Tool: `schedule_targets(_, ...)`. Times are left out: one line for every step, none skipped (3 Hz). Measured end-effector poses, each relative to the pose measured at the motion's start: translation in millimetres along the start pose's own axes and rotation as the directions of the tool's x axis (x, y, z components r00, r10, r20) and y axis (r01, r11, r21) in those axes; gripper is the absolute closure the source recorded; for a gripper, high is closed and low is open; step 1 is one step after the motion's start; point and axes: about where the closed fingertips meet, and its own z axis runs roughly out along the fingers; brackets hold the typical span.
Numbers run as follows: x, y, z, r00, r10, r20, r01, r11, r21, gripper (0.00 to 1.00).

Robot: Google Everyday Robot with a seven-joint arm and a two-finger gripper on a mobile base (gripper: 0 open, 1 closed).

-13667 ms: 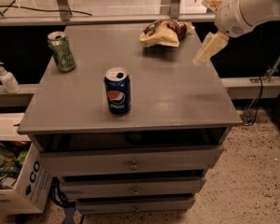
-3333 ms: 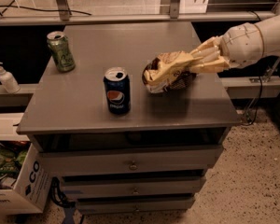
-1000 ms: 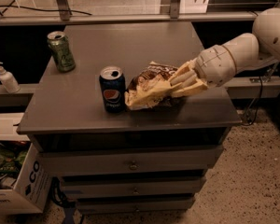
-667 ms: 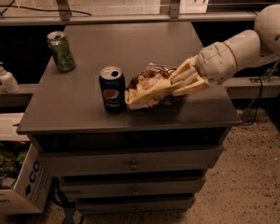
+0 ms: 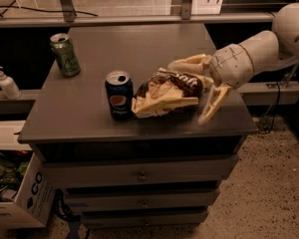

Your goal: Move brown chip bag near pepsi can

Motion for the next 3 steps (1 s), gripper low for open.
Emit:
schedule_targets(-2.6, -3.5, -8.1, 1.000, -0.010, -0.016, 0.011, 0.9997, 0.021, 0.00)
schedule_targets(-8.0, -17.4, -36.5, 0.996, -0.047, -0.080, 0.055, 0.9943, 0.092, 0.00)
schedule_targets(-14.9, -32.5, -79.7, 0.980, -0.086, -0.182, 0.119, 0.9761, 0.182, 0.00)
